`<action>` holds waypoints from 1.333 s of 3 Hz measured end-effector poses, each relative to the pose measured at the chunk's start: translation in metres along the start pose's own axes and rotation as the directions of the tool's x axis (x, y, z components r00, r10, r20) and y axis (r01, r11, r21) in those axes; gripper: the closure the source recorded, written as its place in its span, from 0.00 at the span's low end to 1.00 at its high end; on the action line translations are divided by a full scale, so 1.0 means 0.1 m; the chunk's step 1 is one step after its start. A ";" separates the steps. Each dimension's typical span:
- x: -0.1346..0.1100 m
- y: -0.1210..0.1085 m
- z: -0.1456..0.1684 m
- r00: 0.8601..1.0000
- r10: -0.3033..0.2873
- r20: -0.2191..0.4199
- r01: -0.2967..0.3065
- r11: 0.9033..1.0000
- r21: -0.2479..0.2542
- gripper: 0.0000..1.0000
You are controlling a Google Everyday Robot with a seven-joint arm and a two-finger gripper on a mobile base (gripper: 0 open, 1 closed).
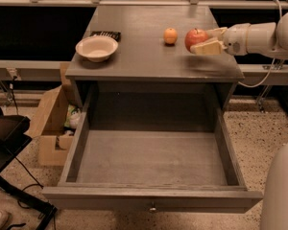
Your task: Place apple into top drawer
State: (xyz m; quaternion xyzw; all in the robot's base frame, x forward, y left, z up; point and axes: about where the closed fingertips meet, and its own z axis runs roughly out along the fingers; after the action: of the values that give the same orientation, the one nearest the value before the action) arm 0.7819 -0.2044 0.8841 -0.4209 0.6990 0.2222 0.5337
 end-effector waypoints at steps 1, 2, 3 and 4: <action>-0.30 0.16 -0.25 0.998 -0.050 -0.027 0.051 0.998 0.040 1.00; -1.00 0.64 -0.92 0.994 -0.094 -0.053 0.102 0.982 0.157 1.00; -1.24 1.14 -1.58 0.996 -0.046 -0.079 0.065 0.964 0.257 1.00; -0.76 1.63 -1.82 0.979 0.076 -0.191 -0.021 0.961 0.277 1.00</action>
Offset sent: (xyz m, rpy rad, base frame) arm -0.2057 0.0714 0.0436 -0.2393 0.1011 -0.0575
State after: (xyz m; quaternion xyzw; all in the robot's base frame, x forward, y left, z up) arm 0.5515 -0.2273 0.9927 -0.3461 0.7831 0.0933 0.5082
